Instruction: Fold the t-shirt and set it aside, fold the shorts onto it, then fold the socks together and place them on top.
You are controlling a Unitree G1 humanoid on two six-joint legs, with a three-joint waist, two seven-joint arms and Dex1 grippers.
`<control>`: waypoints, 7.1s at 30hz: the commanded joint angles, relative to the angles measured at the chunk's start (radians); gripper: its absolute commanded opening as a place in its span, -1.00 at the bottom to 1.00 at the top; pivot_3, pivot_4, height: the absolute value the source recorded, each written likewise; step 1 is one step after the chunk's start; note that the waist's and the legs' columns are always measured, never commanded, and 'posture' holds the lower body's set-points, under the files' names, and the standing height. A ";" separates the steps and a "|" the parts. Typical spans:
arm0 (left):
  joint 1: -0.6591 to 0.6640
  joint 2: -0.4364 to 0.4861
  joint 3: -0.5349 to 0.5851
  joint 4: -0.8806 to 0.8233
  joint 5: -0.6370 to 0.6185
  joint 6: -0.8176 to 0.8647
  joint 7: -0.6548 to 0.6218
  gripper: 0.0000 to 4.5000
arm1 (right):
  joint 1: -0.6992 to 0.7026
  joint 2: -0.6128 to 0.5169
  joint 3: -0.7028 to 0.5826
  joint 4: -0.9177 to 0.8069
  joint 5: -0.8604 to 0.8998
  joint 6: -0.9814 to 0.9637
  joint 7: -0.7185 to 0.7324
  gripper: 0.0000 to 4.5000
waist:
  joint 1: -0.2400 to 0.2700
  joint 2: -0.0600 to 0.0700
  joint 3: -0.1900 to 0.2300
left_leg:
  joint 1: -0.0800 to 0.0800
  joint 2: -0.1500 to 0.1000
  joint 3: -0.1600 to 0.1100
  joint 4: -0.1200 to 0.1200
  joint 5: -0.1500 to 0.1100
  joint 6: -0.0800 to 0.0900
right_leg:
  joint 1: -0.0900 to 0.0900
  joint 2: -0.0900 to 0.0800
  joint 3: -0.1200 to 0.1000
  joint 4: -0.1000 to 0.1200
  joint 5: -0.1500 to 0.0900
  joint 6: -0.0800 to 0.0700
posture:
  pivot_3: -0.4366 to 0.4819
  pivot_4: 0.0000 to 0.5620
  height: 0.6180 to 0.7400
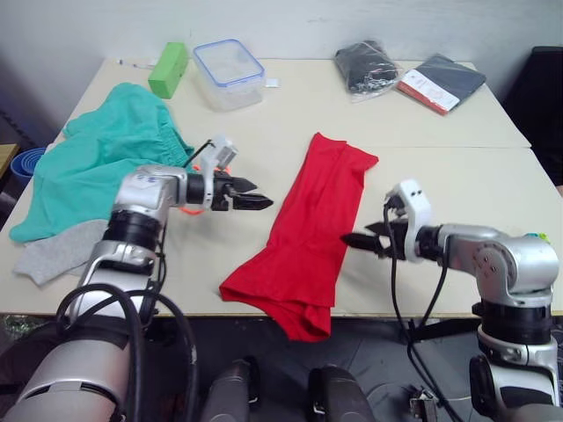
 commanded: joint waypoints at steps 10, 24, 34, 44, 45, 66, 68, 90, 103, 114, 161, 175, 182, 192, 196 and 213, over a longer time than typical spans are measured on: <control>-0.122 -0.150 0.067 0.338 0.110 -0.136 0.160 1.00 | 0.097 0.259 -0.052 -0.113 0.051 0.117 -0.155 0.99 | -0.015 -0.005 -0.003 | 0.001 0.001 -0.001 0.000 0.000 0.000 | 0.000 0.000 -0.003 0.002 0.000 0.000 | -0.05 -0.47 1.00; -0.110 -0.152 0.144 0.348 0.122 -0.134 0.125 -0.55 | 0.154 0.225 -0.008 -0.077 0.055 0.005 -0.184 -0.79 | -0.022 -0.005 -0.003 | 0.001 0.000 -0.001 0.000 0.000 0.000 | 0.000 0.000 -0.003 0.002 0.000 0.000 | -0.05 -0.47 1.00; -0.092 -0.158 0.176 0.314 0.115 -0.097 0.127 -0.99 | 0.094 0.097 -0.013 0.037 0.096 -0.086 -0.107 -1.00 | -0.021 -0.006 -0.003 | 0.001 0.000 -0.001 0.000 -0.001 0.000 | 0.000 -0.001 -0.003 0.002 0.000 0.000 | -0.05 -0.47 1.00; -0.056 -0.120 0.190 0.279 0.133 -0.150 0.217 -0.99 | 0.028 -0.064 0.067 0.164 0.138 -0.165 0.049 -1.00 | -0.021 -0.006 -0.003 | 0.001 0.000 -0.001 0.001 -0.001 0.000 | 0.000 -0.001 -0.004 0.002 0.000 0.000 | -0.05 -0.47 1.00; -0.040 -0.114 0.196 0.248 0.123 -0.133 0.214 -0.99 | -0.002 -0.125 0.100 0.212 0.117 -0.212 0.108 -1.00 | -0.021 -0.006 -0.002 | 0.000 0.000 -0.001 0.001 -0.001 0.000 | 0.000 -0.001 -0.004 0.002 0.000 0.000 | -0.05 -0.47 1.00; 0.373 -0.203 0.282 -0.589 -0.064 0.200 0.515 -0.90 | -0.204 -0.252 0.340 0.604 -0.099 -0.582 0.401 -1.00 | -0.020 -0.006 -0.002 | 0.002 0.001 -0.003 0.009 -0.002 0.001 | 0.007 -0.002 -0.005 0.002 0.000 0.001 | -0.05 -0.47 1.00; 0.368 -0.177 0.288 -0.587 -0.076 0.195 0.498 -0.70 | -0.213 -0.275 0.335 0.611 -0.102 -0.560 0.411 -0.92 | -0.020 -0.006 -0.002 | 0.002 0.002 -0.003 0.009 -0.002 0.001 | 0.006 -0.001 -0.005 0.002 0.000 0.001 | -0.05 -0.47 1.00; 0.489 0.229 -0.195 -0.594 0.273 -1.272 -0.071 0.99 | 0.025 -0.486 0.381 0.773 -0.472 -2.469 0.641 0.80 | -0.019 -0.005 -0.002 | 0.006 0.001 0.000 0.006 -0.003 0.001 | 0.009 -0.002 -0.005 -0.003 0.001 0.002 | -0.05 -0.47 1.00; 0.450 0.144 -0.274 -0.492 0.294 -1.405 -0.069 0.76 | 0.006 -0.368 0.477 0.767 -0.500 -2.485 0.547 0.72 | -0.023 -0.004 -0.002 | 0.021 0.005 -0.005 0.013 -0.008 0.002 | 0.030 -0.004 -0.009 -0.005 0.001 0.001 | -0.05 -0.47 1.00; 0.473 0.155 -0.275 -0.505 0.275 -1.362 -0.090 -0.80 | 0.061 -0.373 0.468 0.665 -0.409 -2.301 0.573 -0.87 | -0.020 -0.004 -0.002 | 0.021 0.006 -0.007 0.015 -0.012 0.002 | 0.032 -0.004 -0.009 -0.007 0.001 0.001 | -0.05 -0.47 1.00; 0.361 0.143 0.186 -0.666 -0.380 -0.001 0.164 -0.99 | -0.101 -0.245 0.121 0.293 0.287 -0.839 0.257 -1.00 | 0.004 0.004 0.004 | 0.010 0.007 -0.016 0.012 -0.015 0.002 | 0.030 -0.002 -0.010 -0.019 0.002 0.001 | -0.05 -0.47 1.00; -0.011 -0.094 0.193 0.004 -0.146 -0.136 0.341 -0.99 | -0.588 -0.006 0.188 1.098 -0.104 -0.868 0.043 -1.00 | -0.010 0.003 0.004 | -0.001 0.001 -0.003 0.014 -0.010 0.005 | 0.010 0.000 -0.009 0.000 0.003 0.005 | -0.05 -0.47 1.00; -0.092 -0.159 0.221 0.218 -0.087 -0.136 0.417 -0.99 | -0.606 0.001 0.169 1.172 -0.158 -0.826 0.017 -1.00 | -0.020 0.003 0.004 | -0.002 0.001 -0.001 0.014 -0.009 0.006 | 0.008 -0.001 -0.007 0.001 0.003 0.006 | -0.05 -0.47 1.00; -0.130 -0.169 0.330 0.322 -0.088 -0.108 0.491 -0.44 | -0.600 0.003 0.120 1.165 -0.168 -0.780 0.013 -0.05 | -0.029 0.003 0.004 | -0.002 0.001 0.001 0.013 -0.009 0.005 | 0.003 -0.001 -0.005 0.003 0.003 0.006 | -0.05 -0.47 1.00; -0.146 -0.133 0.371 0.307 -0.100 -0.063 0.471 0.15 | -0.587 -0.040 0.092 1.104 -0.160 -0.745 0.035 0.59 | -0.027 0.003 0.004 | -0.002 0.001 0.001 0.013 -0.009 0.005 | 0.003 -0.001 -0.005 0.003 0.003 0.006 | -0.05 -0.47 1.00; 0.315 0.168 -0.018 -0.561 0.127 -0.552 -0.074 0.99 | 0.029 -0.341 0.236 0.088 -0.266 -1.119 0.343 1.00 | -0.024 0.003 0.004 | 0.001 0.003 0.004 0.010 -0.011 0.001 | 0.002 0.001 -0.002 0.001 0.003 0.006 | -0.05 -0.47 1.00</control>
